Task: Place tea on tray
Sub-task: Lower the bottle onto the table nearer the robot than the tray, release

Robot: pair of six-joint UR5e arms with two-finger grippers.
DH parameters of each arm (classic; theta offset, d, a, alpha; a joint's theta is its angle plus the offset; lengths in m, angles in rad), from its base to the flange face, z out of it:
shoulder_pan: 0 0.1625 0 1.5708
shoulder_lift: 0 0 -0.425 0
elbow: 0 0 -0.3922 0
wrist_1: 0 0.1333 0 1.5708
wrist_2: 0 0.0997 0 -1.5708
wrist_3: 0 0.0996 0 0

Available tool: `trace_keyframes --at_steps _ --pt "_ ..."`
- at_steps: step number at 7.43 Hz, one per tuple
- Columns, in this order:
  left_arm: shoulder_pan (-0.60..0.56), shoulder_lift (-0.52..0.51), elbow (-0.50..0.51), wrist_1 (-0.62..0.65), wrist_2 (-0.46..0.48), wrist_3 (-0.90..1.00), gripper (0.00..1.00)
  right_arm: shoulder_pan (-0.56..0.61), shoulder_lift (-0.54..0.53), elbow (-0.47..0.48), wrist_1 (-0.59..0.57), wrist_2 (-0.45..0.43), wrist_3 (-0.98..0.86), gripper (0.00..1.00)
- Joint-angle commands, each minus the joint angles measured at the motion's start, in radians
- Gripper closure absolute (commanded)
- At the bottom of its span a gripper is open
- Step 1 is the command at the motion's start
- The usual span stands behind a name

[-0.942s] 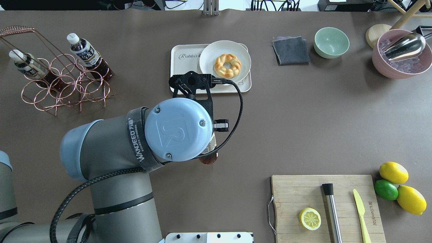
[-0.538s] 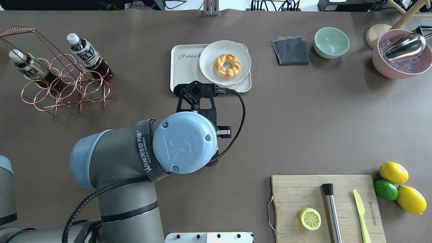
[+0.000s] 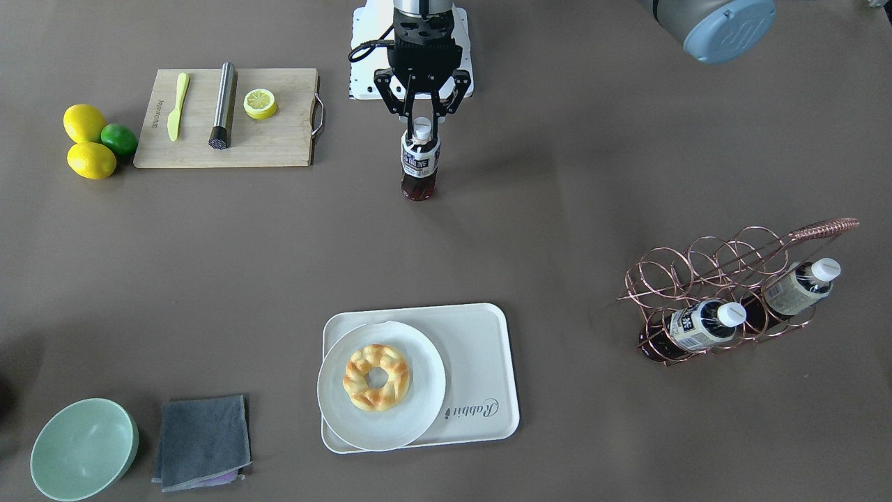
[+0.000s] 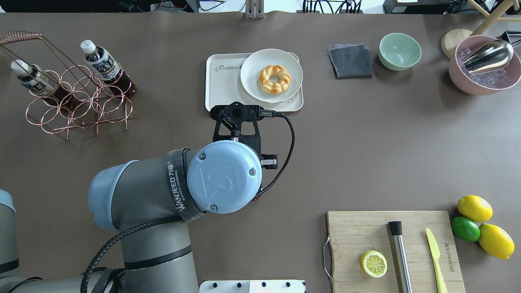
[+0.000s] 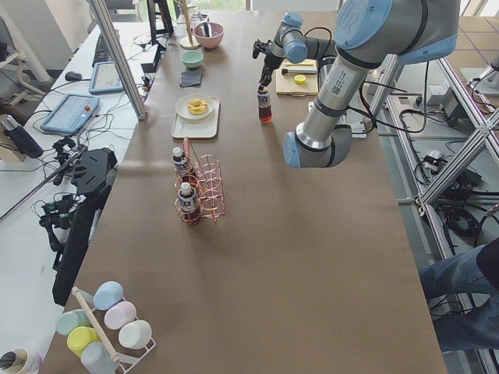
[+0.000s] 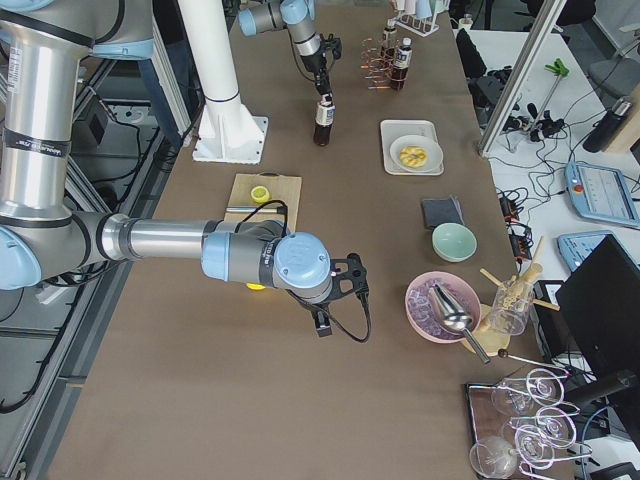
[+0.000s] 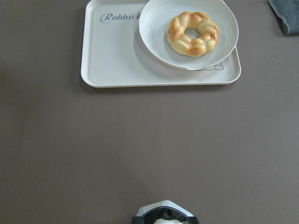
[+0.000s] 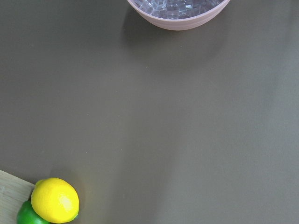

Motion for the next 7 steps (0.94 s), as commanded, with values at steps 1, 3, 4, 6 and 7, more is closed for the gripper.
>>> trace_keyframes --at_steps 1,3,4,6,7 --pt "-0.001 -0.007 -0.002 0.0 -0.002 0.003 0.04 0.0 0.0 0.002 0.0 0.0 0.0 0.0" --pt "-0.003 -0.009 -0.038 0.003 -0.011 0.007 0.03 0.0 0.005 0.015 0.002 0.002 0.003 0.0" --pt "-0.016 -0.006 -0.065 0.005 -0.041 0.012 0.03 0.0 0.011 0.04 0.002 0.003 0.038 0.0" --pt "-0.157 0.011 -0.092 0.008 -0.24 0.111 0.03 -0.036 0.018 0.156 0.0 0.0 0.235 0.0" --pt "-0.224 0.046 -0.126 0.011 -0.302 0.174 0.03 -0.093 0.052 0.22 0.0 0.002 0.364 0.01"
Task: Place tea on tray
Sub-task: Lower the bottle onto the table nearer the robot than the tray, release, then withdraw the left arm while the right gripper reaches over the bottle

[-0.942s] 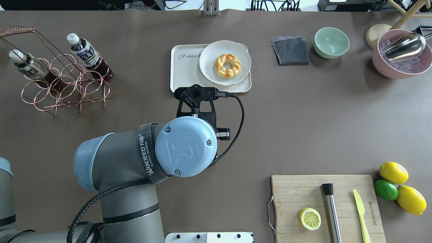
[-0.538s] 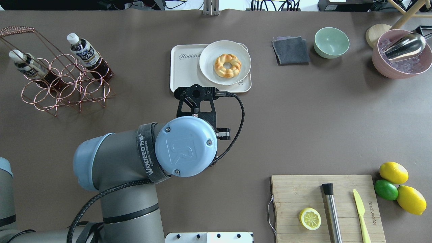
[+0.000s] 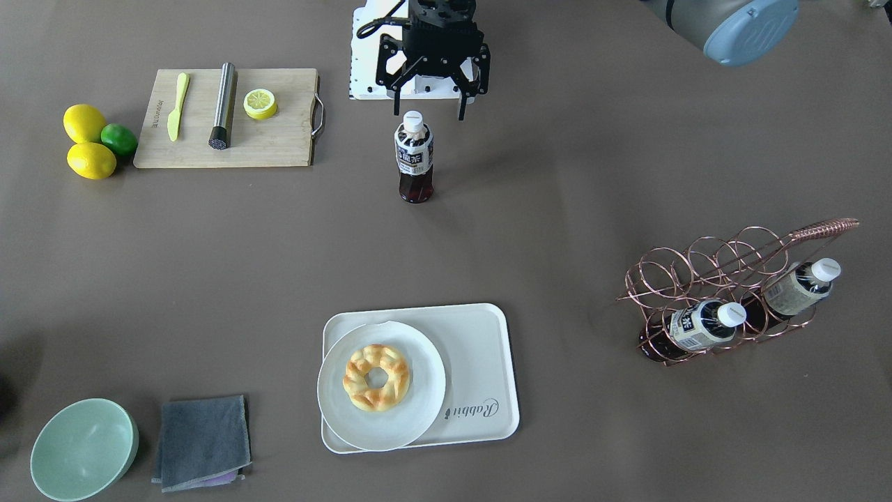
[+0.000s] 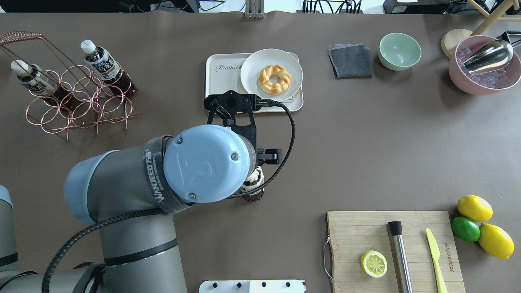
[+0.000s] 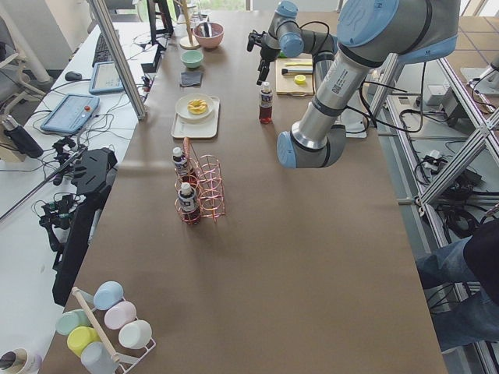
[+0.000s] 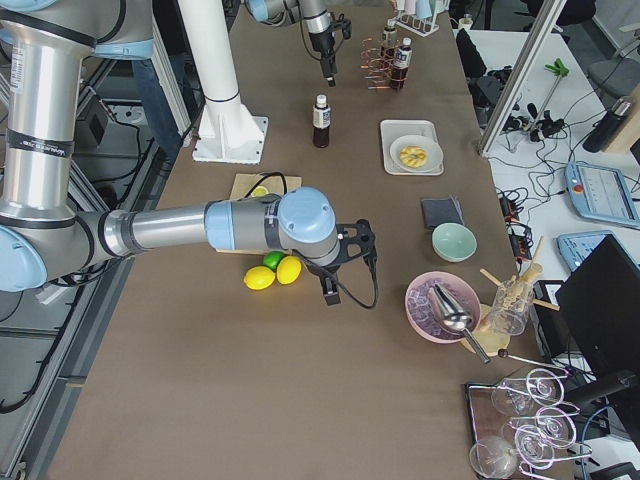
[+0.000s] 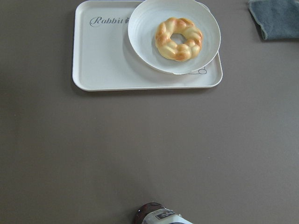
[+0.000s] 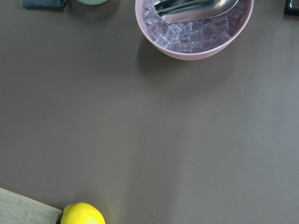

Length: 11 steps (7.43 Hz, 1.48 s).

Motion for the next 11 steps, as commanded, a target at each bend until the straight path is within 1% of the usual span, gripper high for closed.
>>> trace_keyframes --at_steps 1,2,3,4,5,6,7,8,9,10,11 --pt "-0.189 0.114 -0.106 0.004 -0.207 0.179 0.03 -0.14 0.078 0.165 0.0 -0.001 0.352 0.01" --pt "-0.289 0.2 -0.168 0.005 -0.314 0.279 0.03 -0.202 0.121 0.216 0.0 -0.002 0.498 0.01" --pt "-0.365 0.266 -0.199 0.004 -0.377 0.329 0.03 -0.284 0.153 0.268 -0.002 -0.016 0.609 0.01" --pt "-0.43 0.318 -0.211 0.004 -0.438 0.423 0.03 -0.407 0.237 0.317 -0.002 -0.043 0.808 0.01" --pt "-0.507 0.375 -0.211 0.002 -0.492 0.515 0.03 -0.548 0.332 0.342 -0.002 -0.129 1.013 0.01" --pt "-0.567 0.436 -0.208 -0.001 -0.534 0.629 0.03 -0.68 0.427 0.342 -0.005 -0.224 1.179 0.01" --pt "-0.636 0.484 -0.198 -0.002 -0.572 0.732 0.03 -0.778 0.499 0.338 -0.011 -0.284 1.278 0.02" --pt "-0.694 0.54 -0.191 -0.005 -0.594 0.825 0.03 -0.884 0.553 0.327 -0.025 -0.369 1.326 0.04" --pt "-0.76 0.571 -0.17 -0.005 -0.594 0.893 0.03 -0.975 0.667 0.298 -0.13 -0.461 1.328 0.05" --pt "-0.818 0.599 -0.133 -0.005 -0.609 0.989 0.03 -1.048 0.796 0.254 -0.24 -0.523 1.346 0.05" --pt "-0.861 0.616 -0.1 -0.007 -0.649 1.048 0.03 -1.099 0.886 0.197 -0.264 -0.566 1.407 0.05"
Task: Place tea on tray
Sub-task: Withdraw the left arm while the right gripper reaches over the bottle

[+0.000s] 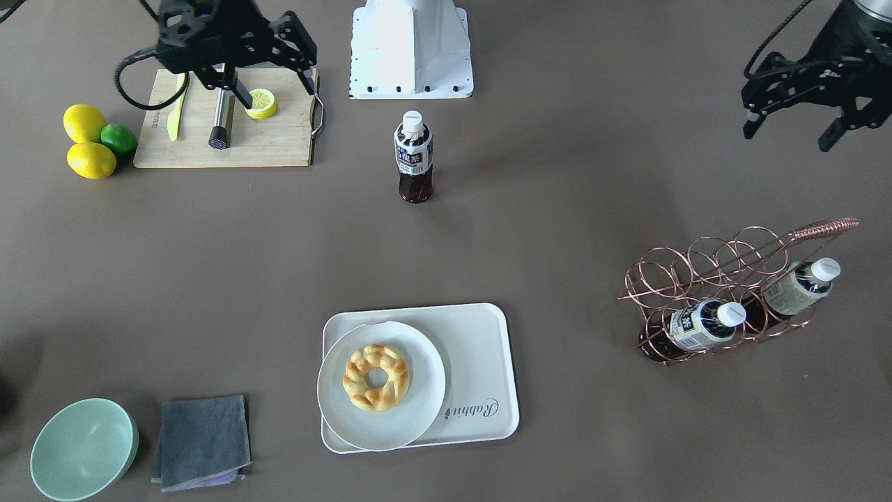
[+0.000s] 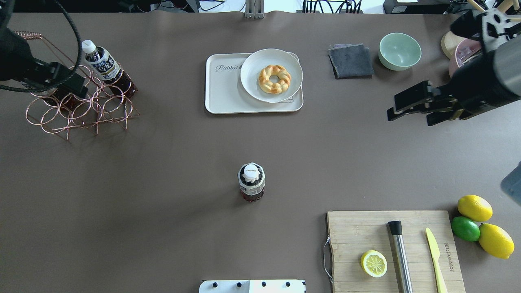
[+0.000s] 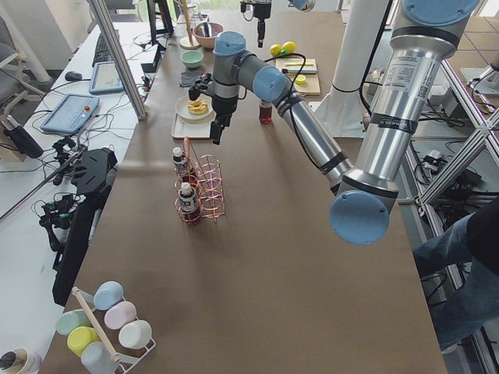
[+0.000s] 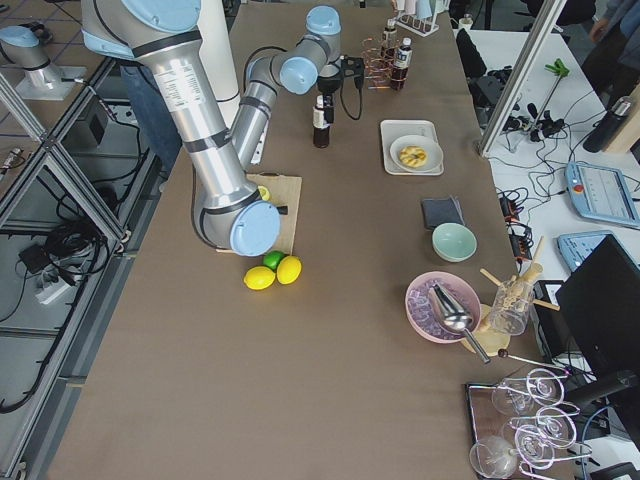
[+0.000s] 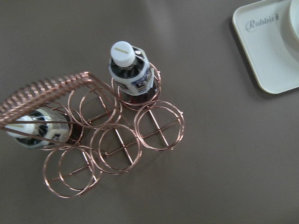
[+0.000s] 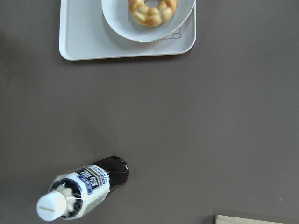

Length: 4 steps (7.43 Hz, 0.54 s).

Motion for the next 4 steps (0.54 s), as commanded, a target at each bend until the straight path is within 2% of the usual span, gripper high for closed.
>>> trace_keyframes --at_steps 1,4 --pt "-0.113 0.052 0.065 -0.002 -0.053 0.136 0.03 -0.151 0.253 -0.149 -0.101 -0.135 0.095 0.06" --pt "-0.143 0.071 0.066 0.001 -0.053 0.13 0.03 -0.217 0.37 -0.309 -0.099 -0.179 0.089 0.09"
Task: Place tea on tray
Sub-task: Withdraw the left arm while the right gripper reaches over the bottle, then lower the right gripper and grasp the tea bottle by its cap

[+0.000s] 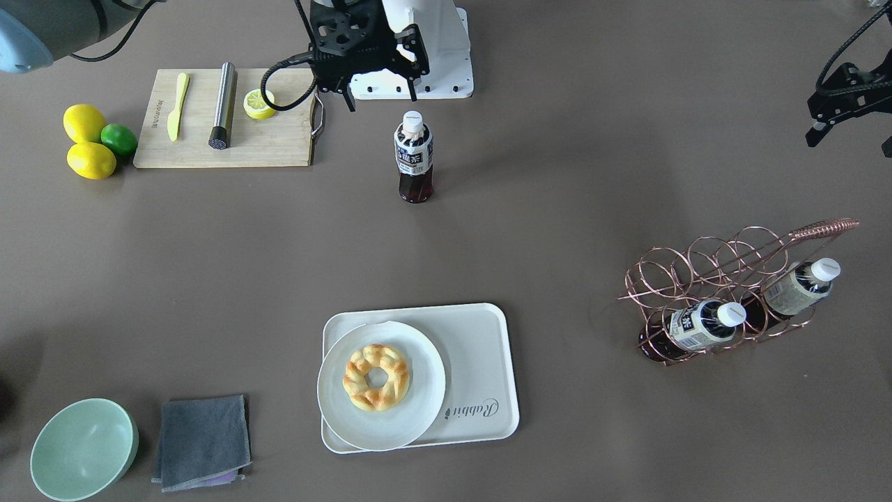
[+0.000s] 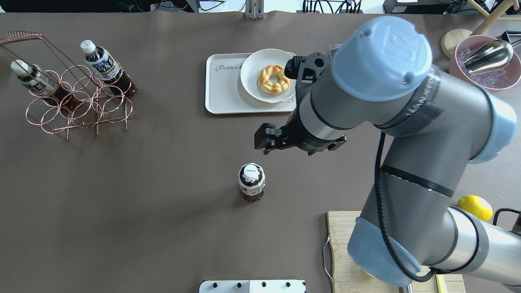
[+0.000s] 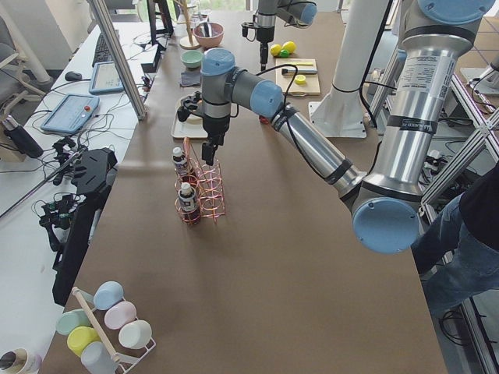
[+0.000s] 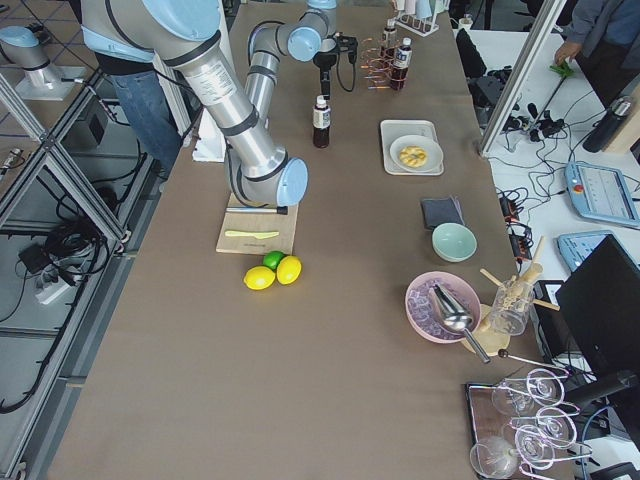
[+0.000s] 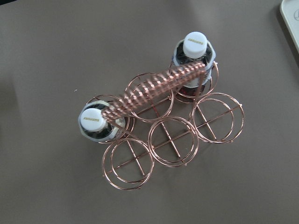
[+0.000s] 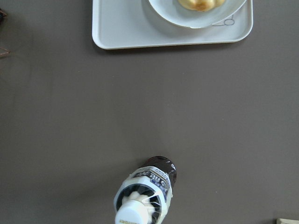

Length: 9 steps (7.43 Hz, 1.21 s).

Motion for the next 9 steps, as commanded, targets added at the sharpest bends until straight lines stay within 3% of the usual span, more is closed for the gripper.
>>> trace_keyframes --at_steps 1,9 --pt "-0.028 0.021 0.004 0.002 -0.001 -0.001 0.03 -0.05 0.078 -0.115 0.001 -0.037 -0.01 0.1" --pt "-0.039 0.019 0.002 0.002 -0.003 -0.009 0.03 -0.084 0.056 -0.15 -0.007 -0.061 -0.029 0.28"
